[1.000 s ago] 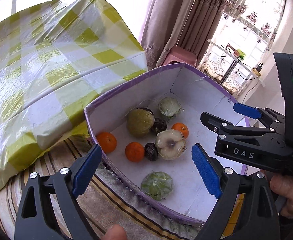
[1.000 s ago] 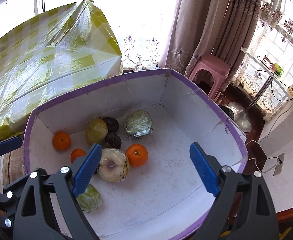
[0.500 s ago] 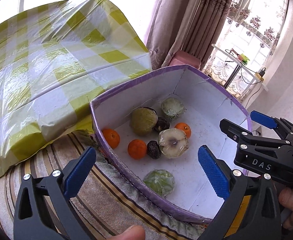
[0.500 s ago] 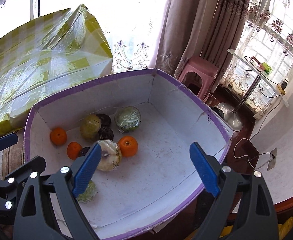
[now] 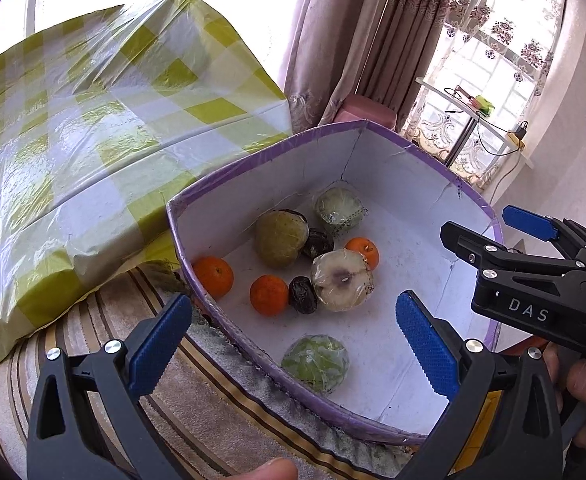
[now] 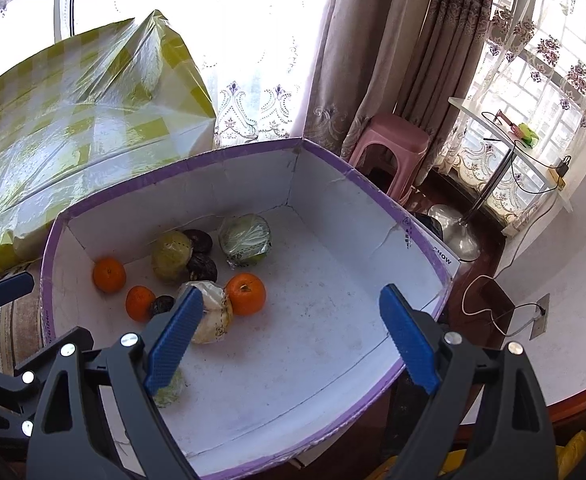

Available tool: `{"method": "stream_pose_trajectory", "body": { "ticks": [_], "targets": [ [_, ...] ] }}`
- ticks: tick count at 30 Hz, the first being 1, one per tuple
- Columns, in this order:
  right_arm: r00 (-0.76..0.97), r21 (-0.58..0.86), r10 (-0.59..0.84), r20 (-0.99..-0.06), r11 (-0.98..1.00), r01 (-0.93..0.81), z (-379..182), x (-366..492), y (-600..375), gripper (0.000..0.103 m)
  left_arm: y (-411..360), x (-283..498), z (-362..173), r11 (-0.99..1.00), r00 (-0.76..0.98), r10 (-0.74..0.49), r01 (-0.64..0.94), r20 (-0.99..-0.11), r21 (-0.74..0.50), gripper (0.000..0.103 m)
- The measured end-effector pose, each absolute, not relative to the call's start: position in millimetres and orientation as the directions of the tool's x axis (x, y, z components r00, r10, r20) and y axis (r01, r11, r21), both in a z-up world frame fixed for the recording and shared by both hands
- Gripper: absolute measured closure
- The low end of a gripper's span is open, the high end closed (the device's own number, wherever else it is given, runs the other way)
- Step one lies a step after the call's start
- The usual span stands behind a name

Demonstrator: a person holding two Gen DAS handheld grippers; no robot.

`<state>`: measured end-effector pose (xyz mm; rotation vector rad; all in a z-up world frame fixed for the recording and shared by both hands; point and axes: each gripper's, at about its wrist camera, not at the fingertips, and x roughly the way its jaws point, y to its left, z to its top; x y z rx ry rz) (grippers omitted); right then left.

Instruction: Organize fruits

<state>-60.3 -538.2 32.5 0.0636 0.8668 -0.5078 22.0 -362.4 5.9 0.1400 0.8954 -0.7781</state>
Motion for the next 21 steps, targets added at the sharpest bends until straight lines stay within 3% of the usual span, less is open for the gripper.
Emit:
{"method": "stream_pose_trajectory", "body": {
  "ticks": [4, 21],
  "targets": [
    [0.537, -0.139, -0.394, -0.746, 0.880, 0.454, 31.9, -60.6, -539.0, 0.009, -362.9, 23.4, 4.8, 0.720, 0.367, -0.551, 0.663, -0.749, -0.206, 0.004],
    [0.534, -0.173, -0.426, -0.730, 0.871, 0.459, 33.3, -62.8, -535.2, 0.008, -364.6, 22.0, 3.4, 0.714, 0.359, -0.552, 0.670, -0.752, -0.205, 0.004]
  ]
}}
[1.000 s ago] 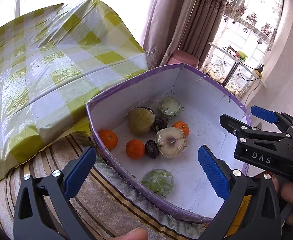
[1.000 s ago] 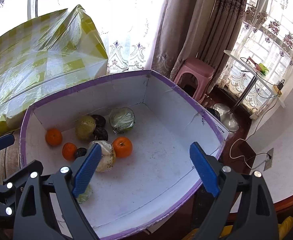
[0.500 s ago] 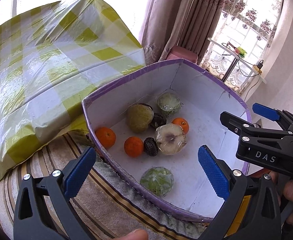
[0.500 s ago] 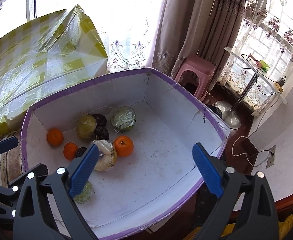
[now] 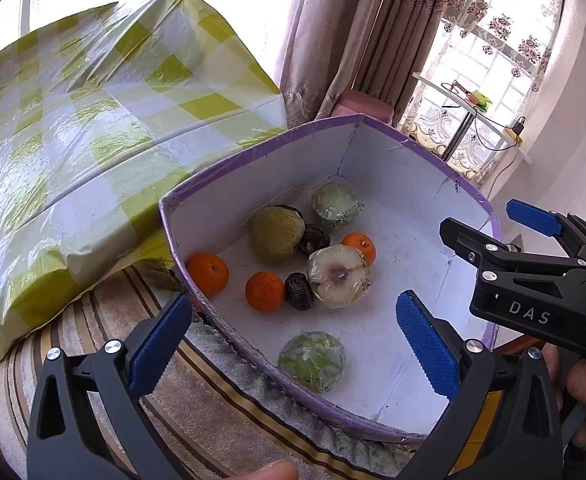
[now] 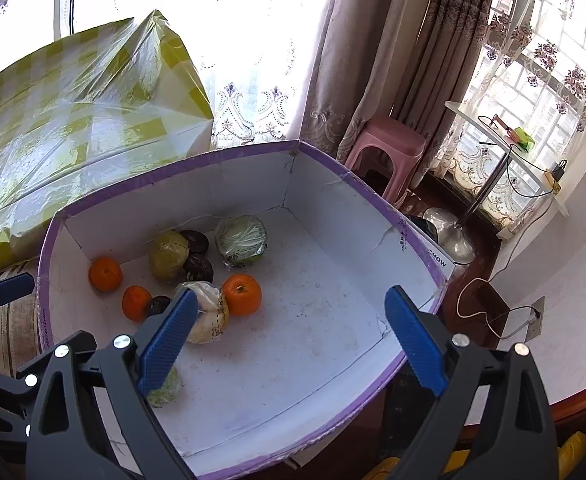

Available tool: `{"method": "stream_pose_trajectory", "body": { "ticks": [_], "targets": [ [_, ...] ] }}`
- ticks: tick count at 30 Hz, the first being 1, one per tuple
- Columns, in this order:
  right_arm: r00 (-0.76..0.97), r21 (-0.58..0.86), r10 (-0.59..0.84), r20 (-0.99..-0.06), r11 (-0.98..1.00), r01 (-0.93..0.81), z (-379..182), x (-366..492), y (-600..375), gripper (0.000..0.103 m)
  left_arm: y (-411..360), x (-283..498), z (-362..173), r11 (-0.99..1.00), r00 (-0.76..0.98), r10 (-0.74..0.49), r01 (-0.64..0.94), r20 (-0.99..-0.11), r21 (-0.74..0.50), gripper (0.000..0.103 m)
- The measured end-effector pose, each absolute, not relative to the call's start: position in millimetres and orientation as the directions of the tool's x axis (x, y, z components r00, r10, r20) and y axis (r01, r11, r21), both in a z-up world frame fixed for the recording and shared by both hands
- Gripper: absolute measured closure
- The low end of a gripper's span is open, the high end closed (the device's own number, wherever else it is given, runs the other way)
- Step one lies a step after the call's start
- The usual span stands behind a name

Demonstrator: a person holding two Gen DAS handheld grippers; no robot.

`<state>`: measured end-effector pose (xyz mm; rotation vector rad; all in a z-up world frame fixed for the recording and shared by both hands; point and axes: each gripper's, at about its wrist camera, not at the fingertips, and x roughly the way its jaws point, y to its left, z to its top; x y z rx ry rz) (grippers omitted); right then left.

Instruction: Organize fruits

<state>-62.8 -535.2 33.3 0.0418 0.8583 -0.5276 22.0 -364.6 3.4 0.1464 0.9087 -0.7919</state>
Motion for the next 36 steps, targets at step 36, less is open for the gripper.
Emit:
{"method": "stream_pose_trajectory", "body": {
  "ticks": [36],
  "targets": [
    [0.530, -0.162, -0.424, -0.735, 0.868, 0.469, 33.6, -65.8, -538.4, 0.008, -365.3, 23.2, 4.2, 0.715, 0.357, -0.549, 0.669, -0.755, -0.204, 0.004]
  ]
}}
